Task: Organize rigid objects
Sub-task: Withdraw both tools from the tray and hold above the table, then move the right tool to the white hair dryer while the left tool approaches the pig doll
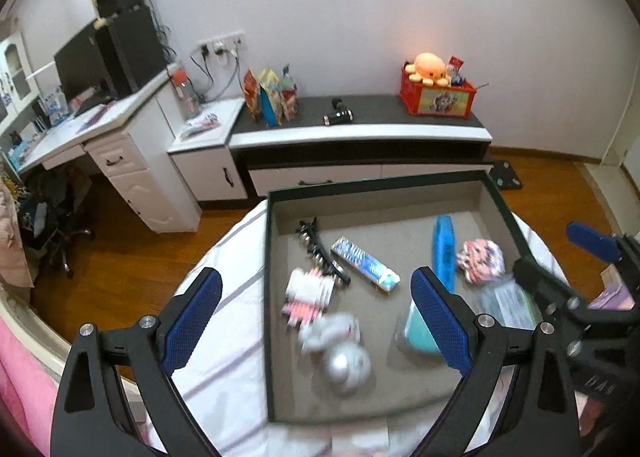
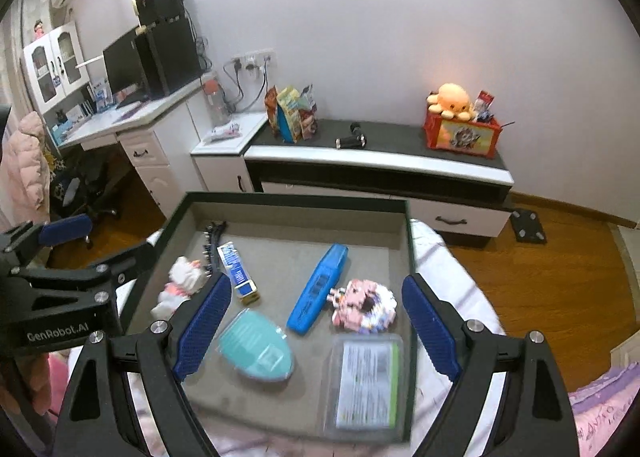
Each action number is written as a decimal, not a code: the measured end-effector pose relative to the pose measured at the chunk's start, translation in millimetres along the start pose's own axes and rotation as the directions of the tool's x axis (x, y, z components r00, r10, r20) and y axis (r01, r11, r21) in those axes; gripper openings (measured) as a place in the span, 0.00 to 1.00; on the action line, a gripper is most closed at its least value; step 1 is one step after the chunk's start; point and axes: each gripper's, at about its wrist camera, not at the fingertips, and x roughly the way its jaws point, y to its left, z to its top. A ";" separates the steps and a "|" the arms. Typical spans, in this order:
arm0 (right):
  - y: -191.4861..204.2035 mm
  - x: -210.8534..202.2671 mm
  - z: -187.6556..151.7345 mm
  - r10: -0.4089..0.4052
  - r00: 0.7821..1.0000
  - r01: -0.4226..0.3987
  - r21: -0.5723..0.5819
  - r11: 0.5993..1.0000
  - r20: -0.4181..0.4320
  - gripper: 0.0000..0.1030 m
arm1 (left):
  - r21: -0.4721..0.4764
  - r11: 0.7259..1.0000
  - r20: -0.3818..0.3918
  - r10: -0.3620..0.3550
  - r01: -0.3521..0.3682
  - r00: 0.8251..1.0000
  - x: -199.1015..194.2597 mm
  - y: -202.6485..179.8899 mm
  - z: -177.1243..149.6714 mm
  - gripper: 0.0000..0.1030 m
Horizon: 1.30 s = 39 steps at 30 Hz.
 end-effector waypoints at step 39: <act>49.3 -188.3 -202.5 -0.056 0.983 0.068 -0.066 0.996 0.173 0.86 | 0.063 0.998 0.115 -0.018 0.011 0.993 -157.6 -29.5 -235.2 0.99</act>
